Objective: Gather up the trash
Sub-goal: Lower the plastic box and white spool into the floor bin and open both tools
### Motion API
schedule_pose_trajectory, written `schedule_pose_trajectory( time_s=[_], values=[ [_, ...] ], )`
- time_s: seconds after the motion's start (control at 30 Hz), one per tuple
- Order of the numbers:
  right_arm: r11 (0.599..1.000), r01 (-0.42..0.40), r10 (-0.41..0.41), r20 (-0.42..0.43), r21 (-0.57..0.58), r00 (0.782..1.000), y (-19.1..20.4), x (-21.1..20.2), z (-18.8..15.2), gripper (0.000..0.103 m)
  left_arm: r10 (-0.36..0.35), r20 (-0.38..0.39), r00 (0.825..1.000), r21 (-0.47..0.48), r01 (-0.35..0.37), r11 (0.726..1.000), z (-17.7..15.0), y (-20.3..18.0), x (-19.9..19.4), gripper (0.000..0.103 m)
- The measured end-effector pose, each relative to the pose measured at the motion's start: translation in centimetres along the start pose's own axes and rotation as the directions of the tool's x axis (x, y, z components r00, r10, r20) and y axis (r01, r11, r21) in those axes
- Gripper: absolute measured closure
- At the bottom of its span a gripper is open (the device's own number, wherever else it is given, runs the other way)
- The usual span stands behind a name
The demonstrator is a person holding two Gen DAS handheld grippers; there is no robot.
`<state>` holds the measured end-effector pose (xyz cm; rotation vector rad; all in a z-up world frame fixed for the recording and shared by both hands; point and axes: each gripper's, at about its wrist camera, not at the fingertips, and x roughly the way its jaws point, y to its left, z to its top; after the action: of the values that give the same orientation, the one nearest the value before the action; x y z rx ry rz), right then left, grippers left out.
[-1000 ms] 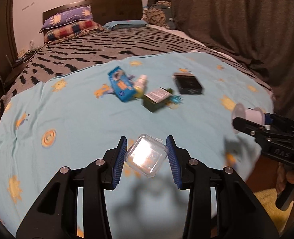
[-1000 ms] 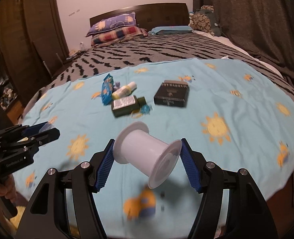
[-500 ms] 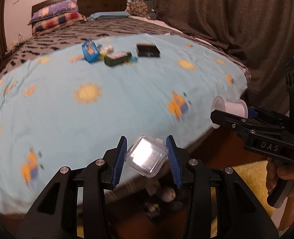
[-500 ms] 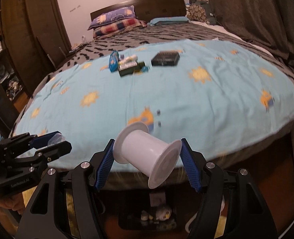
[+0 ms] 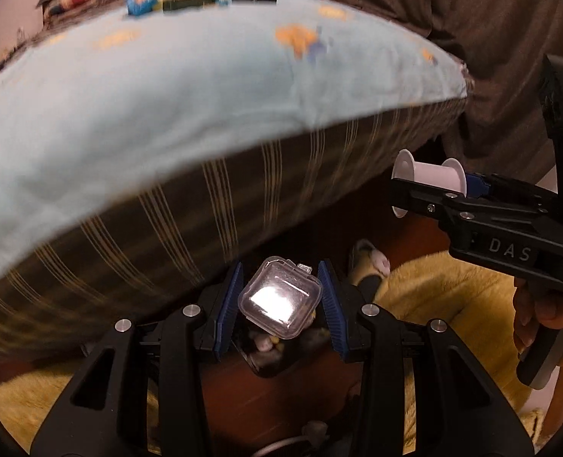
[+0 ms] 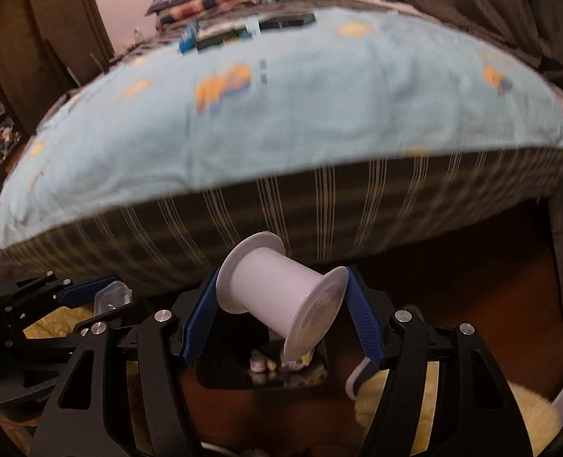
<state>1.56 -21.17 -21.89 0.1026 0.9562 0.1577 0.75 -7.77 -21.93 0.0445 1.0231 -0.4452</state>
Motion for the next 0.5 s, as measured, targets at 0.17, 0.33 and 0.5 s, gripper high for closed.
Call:
schedule_pose_trajectory(
  time_s=[0.17,0.33,0.5],
  values=[
    [1.0,-0.011,0.011,-0.045,0.012,0.999,-0.4,2.0,-1.4,0.038,-0.009,-0.052,0.999,-0.008,0.008,1.0,-1.8,0.3,2.4,0.064],
    [1.0,-0.015,0.016,-0.109,0.011,0.994,-0.4,4.4,-3.0,0.038,0.001,-0.104,0.995,-0.023,-0.003,1.0,-3.4,0.6,4.7,0.064],
    [1.0,-0.024,0.026,-0.149,0.011,0.988,-0.2,5.8,-3.7,0.037,0.005,-0.131,0.991,-0.023,-0.008,1.0,-3.7,0.7,5.9,0.064]
  ],
)
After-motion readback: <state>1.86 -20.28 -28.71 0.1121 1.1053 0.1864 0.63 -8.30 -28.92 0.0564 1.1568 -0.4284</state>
